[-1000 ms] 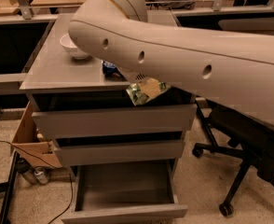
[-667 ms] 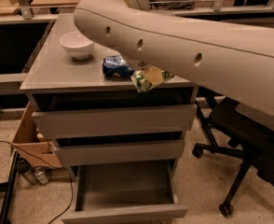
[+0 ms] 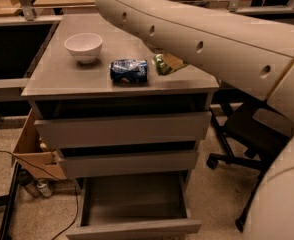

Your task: Pick green can from bottom drawer and place on counter

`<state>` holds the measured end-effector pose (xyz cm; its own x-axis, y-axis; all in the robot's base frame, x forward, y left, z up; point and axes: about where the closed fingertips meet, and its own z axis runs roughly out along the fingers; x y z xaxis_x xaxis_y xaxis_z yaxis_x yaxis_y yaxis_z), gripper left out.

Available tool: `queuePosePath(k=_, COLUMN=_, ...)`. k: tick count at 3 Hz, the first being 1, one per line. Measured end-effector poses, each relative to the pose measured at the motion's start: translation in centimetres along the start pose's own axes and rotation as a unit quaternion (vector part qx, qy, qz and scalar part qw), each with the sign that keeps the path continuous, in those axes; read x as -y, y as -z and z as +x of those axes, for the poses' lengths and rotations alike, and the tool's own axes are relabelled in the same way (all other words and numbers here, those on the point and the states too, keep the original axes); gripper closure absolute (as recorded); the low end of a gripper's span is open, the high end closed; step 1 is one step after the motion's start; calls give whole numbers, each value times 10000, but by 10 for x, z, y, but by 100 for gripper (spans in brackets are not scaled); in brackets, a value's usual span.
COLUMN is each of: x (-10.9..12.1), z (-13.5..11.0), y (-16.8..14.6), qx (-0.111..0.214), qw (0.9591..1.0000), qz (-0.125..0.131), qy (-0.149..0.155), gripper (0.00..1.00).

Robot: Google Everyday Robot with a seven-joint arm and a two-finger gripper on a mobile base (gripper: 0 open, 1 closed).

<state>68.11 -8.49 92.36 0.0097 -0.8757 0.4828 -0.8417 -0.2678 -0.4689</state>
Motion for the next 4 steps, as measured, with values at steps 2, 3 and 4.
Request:
queuePosePath(k=2, x=43, z=8, y=-38, qx=-314, qw=9990, qz=299, qy=-110, gripper=100)
queuePosePath(k=3, x=62, z=3, y=-55, qx=-358, qw=9984, qz=431, qy=-128, gripper=100)
queuePosePath(k=4, x=76, z=-2, y=-68, qx=-330, qw=9981, qz=499, qy=-141, gripper=82)
